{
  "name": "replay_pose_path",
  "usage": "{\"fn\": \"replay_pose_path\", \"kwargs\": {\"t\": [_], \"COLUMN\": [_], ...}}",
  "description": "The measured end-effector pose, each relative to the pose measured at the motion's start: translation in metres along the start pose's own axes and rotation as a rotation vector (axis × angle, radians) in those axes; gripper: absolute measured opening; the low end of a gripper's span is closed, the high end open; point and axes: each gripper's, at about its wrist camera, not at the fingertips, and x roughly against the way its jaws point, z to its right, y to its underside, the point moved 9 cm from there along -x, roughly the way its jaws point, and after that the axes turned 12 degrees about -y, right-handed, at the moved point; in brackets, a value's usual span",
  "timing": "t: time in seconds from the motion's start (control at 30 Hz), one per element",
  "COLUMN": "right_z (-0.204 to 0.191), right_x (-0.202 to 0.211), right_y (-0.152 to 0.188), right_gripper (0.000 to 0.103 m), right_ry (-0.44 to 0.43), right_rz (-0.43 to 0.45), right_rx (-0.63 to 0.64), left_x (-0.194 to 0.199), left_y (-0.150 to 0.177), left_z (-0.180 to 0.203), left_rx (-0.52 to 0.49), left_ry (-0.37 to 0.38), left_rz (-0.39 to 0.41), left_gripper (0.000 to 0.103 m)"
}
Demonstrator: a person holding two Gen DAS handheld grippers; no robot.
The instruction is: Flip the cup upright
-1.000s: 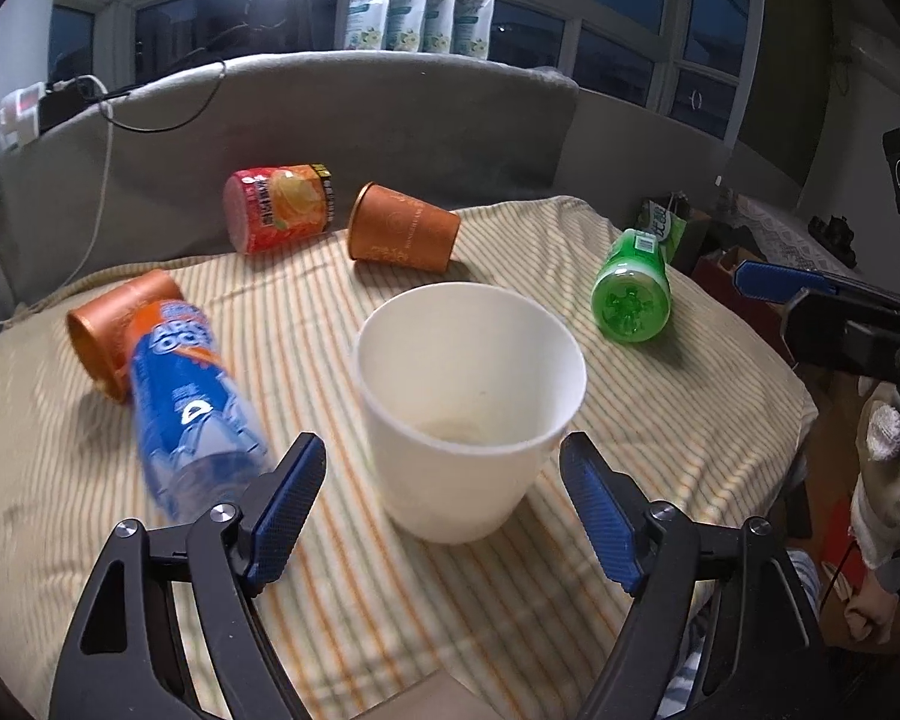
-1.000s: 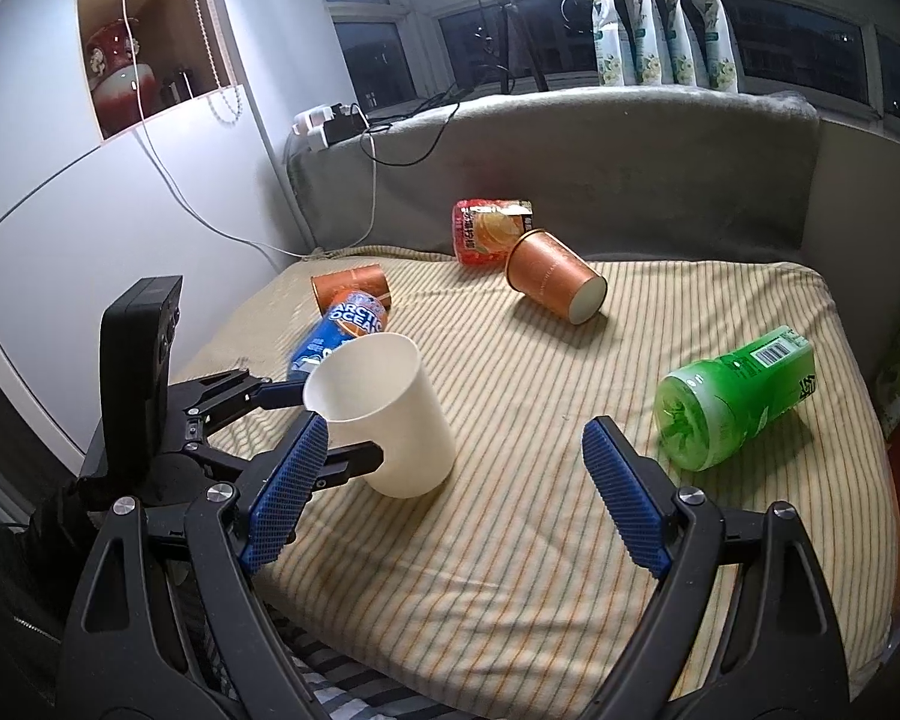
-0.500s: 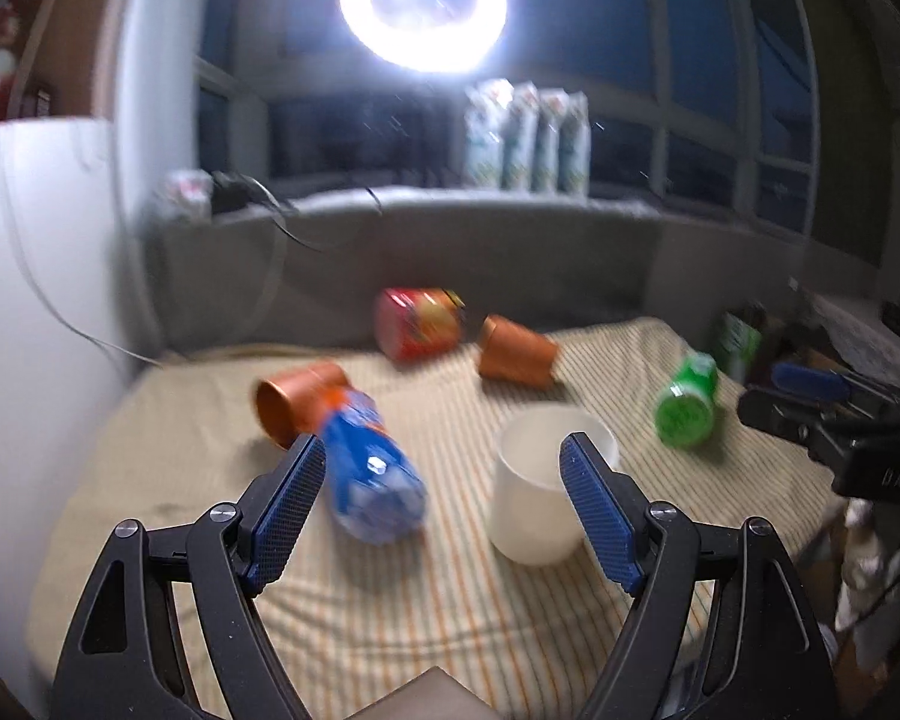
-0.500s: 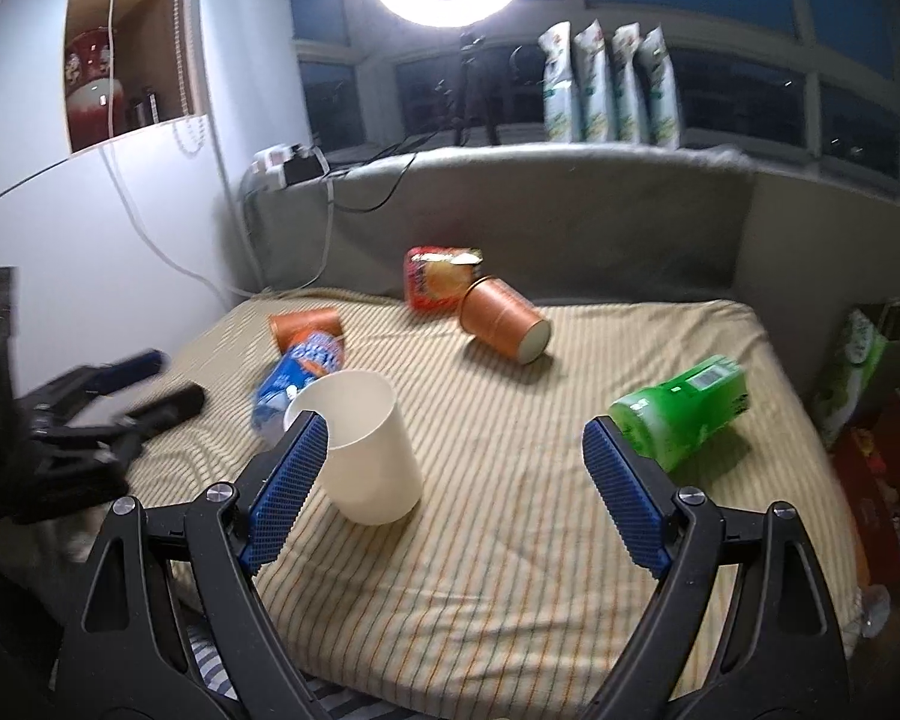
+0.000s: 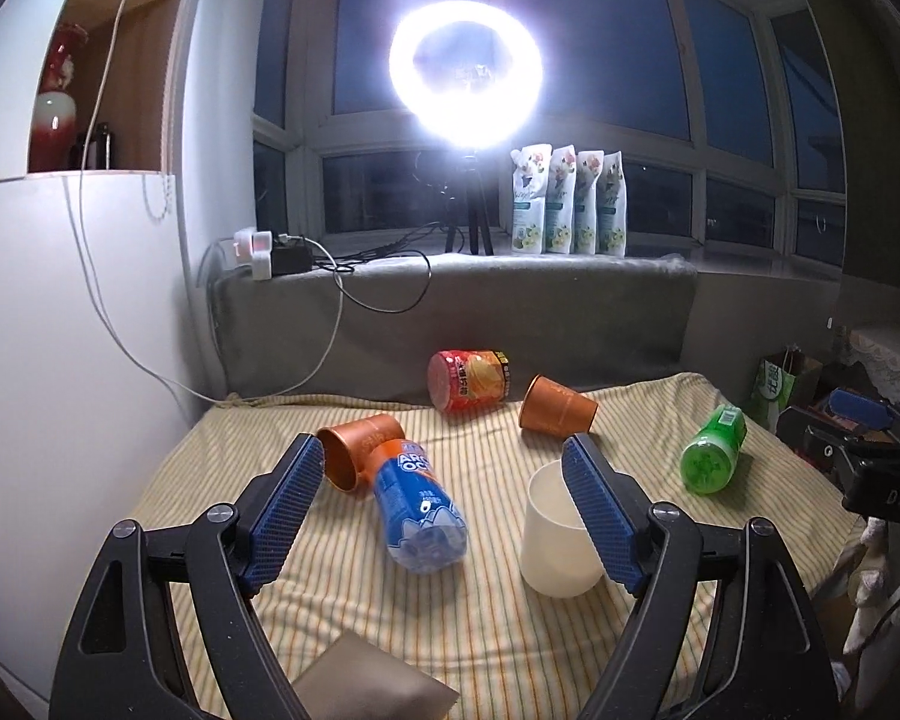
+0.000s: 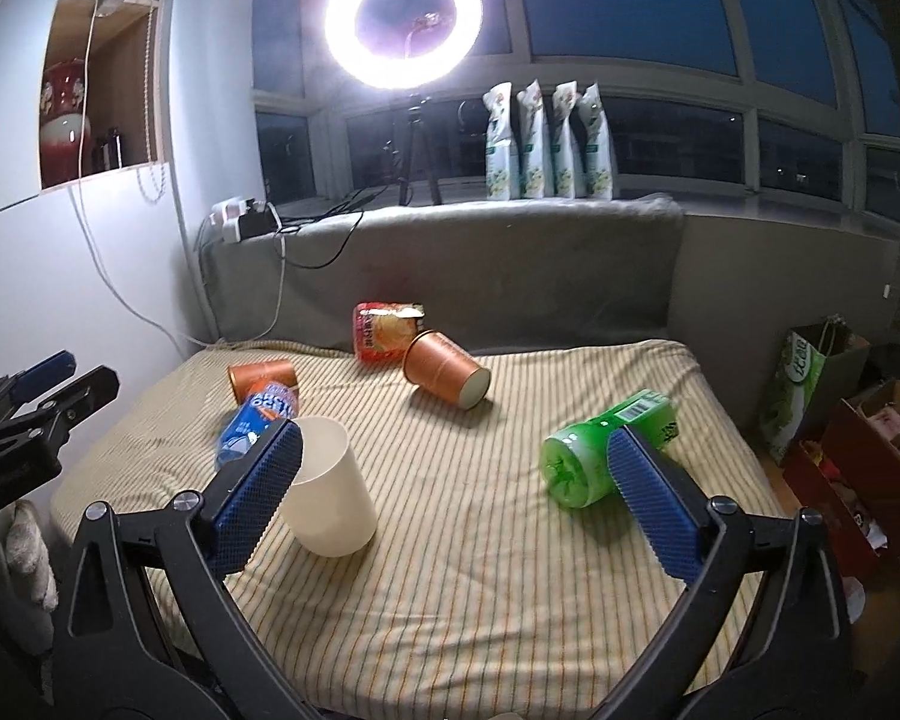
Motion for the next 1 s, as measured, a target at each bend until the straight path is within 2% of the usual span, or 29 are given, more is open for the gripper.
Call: {"fn": "replay_pose_path", "kwargs": {"t": [1.0], "right_z": [0.0059], "right_x": [0.0005], "right_y": [0.0021], "right_gripper": [0.103], "right_ry": [0.023], "right_rz": [0.008], "right_rx": [-0.001], "left_x": [0.0], "left_y": [0.0035], "left_z": [0.0014], "left_rx": [-0.004], "left_ry": [0.004], "left_rz": [-0.019], "left_gripper": [0.082]}}
